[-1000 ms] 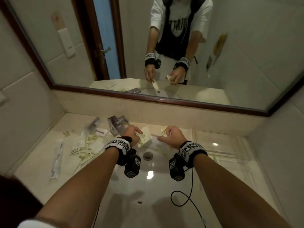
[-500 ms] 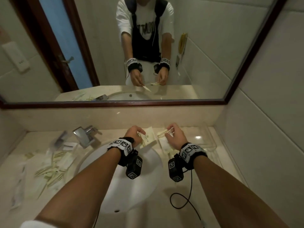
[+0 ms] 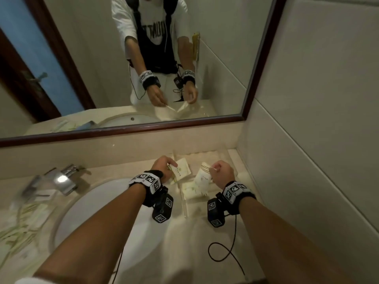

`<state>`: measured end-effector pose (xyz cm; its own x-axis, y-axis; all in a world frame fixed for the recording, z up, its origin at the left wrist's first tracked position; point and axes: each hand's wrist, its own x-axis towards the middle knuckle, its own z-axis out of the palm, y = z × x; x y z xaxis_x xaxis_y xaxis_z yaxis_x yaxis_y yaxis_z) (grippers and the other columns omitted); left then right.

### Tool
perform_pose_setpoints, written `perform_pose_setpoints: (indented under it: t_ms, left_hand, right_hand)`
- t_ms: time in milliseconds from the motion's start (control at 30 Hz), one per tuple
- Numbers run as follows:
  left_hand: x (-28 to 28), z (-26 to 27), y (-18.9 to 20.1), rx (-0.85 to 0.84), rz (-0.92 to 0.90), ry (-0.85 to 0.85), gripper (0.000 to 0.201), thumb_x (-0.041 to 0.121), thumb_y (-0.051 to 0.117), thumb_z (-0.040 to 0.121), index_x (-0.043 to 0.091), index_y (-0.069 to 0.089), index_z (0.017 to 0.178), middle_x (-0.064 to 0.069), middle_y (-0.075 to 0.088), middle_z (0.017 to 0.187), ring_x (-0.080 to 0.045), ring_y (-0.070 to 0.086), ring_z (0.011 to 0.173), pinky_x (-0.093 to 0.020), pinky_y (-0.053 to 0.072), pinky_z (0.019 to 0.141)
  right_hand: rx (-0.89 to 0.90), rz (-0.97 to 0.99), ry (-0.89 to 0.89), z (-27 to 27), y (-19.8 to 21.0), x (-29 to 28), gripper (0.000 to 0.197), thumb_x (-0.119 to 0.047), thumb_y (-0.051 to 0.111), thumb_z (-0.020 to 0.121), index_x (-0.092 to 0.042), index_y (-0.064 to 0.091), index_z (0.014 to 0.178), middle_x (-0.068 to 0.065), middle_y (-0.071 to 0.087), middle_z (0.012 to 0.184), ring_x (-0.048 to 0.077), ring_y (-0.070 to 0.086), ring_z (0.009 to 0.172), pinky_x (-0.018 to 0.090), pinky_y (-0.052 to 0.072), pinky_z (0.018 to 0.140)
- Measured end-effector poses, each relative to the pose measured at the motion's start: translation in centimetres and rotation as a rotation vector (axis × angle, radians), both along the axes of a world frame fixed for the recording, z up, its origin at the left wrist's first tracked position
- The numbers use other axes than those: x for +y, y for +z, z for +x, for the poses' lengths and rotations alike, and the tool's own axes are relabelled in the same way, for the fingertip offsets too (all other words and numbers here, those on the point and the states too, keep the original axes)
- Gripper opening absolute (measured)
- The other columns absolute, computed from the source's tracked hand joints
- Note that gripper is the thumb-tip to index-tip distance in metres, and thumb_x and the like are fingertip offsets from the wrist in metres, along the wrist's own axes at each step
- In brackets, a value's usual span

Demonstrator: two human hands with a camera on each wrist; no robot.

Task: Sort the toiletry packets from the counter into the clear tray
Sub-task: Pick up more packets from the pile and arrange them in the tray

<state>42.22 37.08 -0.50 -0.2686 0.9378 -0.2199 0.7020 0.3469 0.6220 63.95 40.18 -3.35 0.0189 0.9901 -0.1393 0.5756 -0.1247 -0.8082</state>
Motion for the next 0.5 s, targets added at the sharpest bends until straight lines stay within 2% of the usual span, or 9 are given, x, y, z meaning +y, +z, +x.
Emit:
perform_pose_setpoints:
  t_ms: [33,100,267,333,433,500]
  left_hand:
    - [0.1,0.5,-0.1,0.001,-0.005,0.003,0.039,-0.007,0.040,0.084,0.021,0.066,0.092,-0.008,0.051,0.135,-0.027,0.052,0.120,-0.031,0.048,0.089]
    - [0.3,1.4,-0.5,0.009,-0.009,0.005,0.038,-0.007,0.039,0.085,0.021,0.064,0.092,-0.008,0.050,0.136,-0.028,0.052,0.121,-0.028,0.046,0.084]
    - [0.1,2.6,-1.5,0.021,-0.035,0.014,0.037,-0.008,0.041,0.085,0.020,0.064,0.093,-0.008,0.053,0.131,-0.027,0.052,0.120,-0.023,0.040,0.083]
    - [-0.1,2.6,-2.0,0.015,-0.041,0.034,0.036,-0.008,0.042,0.085,0.021,0.064,0.092,-0.008,0.054,0.129,-0.026,0.052,0.119,-0.023,0.041,0.085]
    - [-0.1,2.3,-2.5,0.015,-0.037,0.052,0.035,-0.008,0.043,0.085,0.016,0.066,0.095,-0.009,0.054,0.128,-0.027,0.052,0.119,-0.027,0.044,0.091]
    - [-0.3,1.9,-2.6,0.012,-0.047,0.069,0.034,-0.008,0.043,0.087,0.015,0.066,0.095,-0.010,0.054,0.127,-0.027,0.053,0.117,-0.025,0.045,0.086]
  right_hand:
    - [0.010,-0.012,-0.028,0.6,-0.6,0.1,0.008,-0.015,0.059,0.081,-0.016,0.058,0.074,0.011,0.068,0.082,0.030,0.067,0.076,0.042,0.059,0.068]
    - [0.038,-0.048,-0.081,1.6,-1.8,0.2,0.015,-0.011,0.058,0.081,-0.020,0.053,0.069,0.012,0.068,0.082,0.033,0.069,0.074,0.046,0.060,0.065]
    - [0.125,-0.141,-0.135,2.1,-3.7,-0.4,0.017,0.003,0.053,0.088,-0.013,0.047,0.089,0.014,0.062,0.095,0.030,0.068,0.076,0.043,0.061,0.066]
    - [0.129,-0.172,-0.151,1.9,-4.7,-0.6,0.023,0.008,0.050,0.087,-0.014,0.046,0.087,0.016,0.062,0.097,0.032,0.069,0.076,0.043,0.061,0.065]
    - [0.135,-0.253,-0.132,1.2,-5.9,-0.7,0.030,0.014,0.060,0.080,-0.013,0.049,0.085,0.015,0.060,0.102,0.031,0.065,0.085,0.044,0.060,0.073]
    - [0.110,-0.321,-0.106,0.9,-6.7,-0.6,0.034,0.014,0.068,0.075,-0.011,0.051,0.089,0.010,0.057,0.100,0.027,0.059,0.086,0.036,0.056,0.075]
